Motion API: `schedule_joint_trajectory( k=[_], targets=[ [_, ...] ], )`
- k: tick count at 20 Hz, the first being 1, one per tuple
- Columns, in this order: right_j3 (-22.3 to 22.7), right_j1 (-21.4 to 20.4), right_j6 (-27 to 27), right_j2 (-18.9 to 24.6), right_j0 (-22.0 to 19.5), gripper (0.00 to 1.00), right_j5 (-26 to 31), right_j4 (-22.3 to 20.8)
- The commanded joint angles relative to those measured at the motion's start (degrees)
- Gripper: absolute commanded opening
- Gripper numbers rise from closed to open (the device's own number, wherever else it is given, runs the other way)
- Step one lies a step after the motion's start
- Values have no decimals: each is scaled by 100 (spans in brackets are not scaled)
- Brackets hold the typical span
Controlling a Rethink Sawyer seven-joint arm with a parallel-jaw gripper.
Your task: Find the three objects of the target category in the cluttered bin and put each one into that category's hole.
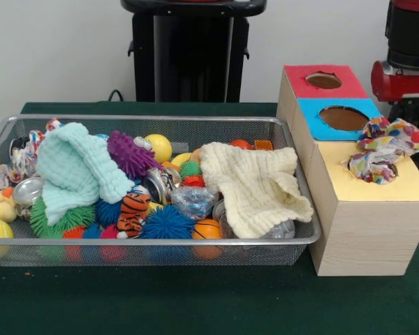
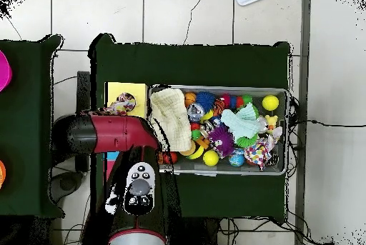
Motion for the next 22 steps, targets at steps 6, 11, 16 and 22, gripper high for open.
schedule_joint_trajectory(
  k=[6, 11, 16, 22],
  targets=[
    [-134, 298, 655, 14, -439, 0, -28, -172],
    [-257, 244, 605, -5, -470, 0, 217, -192],
    [-343, 172, 545, 8, -527, 0, 440, -210],
    [-324, 330, 530, 169, -696, 0, 244, -147]
  ],
)
